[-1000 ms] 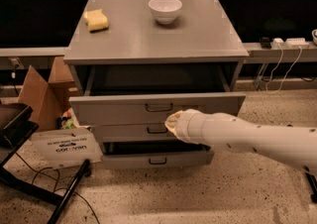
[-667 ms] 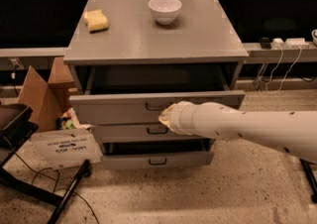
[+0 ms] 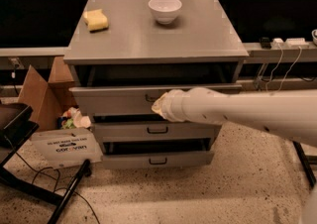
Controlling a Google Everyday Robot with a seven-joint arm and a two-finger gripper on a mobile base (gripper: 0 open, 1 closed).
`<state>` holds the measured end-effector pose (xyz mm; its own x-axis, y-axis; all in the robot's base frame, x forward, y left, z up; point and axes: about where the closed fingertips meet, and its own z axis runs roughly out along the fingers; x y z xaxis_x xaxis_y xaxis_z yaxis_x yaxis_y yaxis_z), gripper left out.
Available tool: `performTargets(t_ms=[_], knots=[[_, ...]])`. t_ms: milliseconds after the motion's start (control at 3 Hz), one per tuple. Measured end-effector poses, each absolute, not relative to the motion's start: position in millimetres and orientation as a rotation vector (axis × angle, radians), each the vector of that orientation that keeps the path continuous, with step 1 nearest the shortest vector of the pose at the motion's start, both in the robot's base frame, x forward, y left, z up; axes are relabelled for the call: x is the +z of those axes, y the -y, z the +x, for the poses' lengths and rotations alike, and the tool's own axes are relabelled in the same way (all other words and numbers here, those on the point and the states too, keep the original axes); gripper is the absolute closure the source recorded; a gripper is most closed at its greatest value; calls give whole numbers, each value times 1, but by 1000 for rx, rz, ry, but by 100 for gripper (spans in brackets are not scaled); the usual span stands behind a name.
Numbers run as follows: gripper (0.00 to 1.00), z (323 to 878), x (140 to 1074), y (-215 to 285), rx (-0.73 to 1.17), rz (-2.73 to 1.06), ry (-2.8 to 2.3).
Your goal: Close top drawer
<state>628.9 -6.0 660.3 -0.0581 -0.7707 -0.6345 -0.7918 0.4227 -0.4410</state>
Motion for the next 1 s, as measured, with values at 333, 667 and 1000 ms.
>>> performTargets(t_ms=[333, 667, 1000], knots=[[100, 629, 661, 5, 30, -1343, -1816], [100, 655, 669, -12, 27, -1352, -1806], [84, 653, 670, -13, 27, -1352, -1806]])
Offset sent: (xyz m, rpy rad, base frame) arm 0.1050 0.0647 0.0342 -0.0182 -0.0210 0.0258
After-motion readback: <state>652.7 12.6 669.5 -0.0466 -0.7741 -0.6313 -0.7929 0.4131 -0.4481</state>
